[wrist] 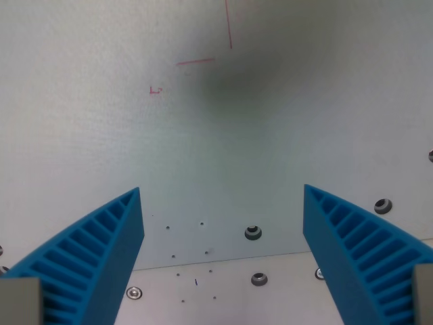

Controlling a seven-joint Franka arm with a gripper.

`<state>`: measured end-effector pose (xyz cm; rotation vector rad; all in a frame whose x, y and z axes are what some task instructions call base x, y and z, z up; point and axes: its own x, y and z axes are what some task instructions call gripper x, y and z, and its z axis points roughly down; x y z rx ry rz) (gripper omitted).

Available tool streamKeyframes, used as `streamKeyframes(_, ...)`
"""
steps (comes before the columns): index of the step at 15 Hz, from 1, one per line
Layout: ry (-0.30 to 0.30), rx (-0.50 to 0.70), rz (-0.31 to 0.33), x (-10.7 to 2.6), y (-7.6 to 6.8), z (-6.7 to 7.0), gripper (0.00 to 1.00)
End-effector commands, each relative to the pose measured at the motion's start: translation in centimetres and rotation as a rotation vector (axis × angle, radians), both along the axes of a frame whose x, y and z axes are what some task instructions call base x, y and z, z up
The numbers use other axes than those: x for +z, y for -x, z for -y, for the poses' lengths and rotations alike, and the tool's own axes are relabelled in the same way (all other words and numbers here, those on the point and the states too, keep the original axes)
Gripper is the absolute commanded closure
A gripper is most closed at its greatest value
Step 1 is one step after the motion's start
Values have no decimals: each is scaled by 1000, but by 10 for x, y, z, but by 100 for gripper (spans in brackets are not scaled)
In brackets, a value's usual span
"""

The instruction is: Rotate around base positive z

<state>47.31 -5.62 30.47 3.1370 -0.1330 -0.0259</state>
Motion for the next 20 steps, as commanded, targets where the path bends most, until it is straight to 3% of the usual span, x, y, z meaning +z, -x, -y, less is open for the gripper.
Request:
streamKeyframes(1,0,12,6,3,0,0,0)
streamKeyframes(20,1,234,6,3,0,0,0)
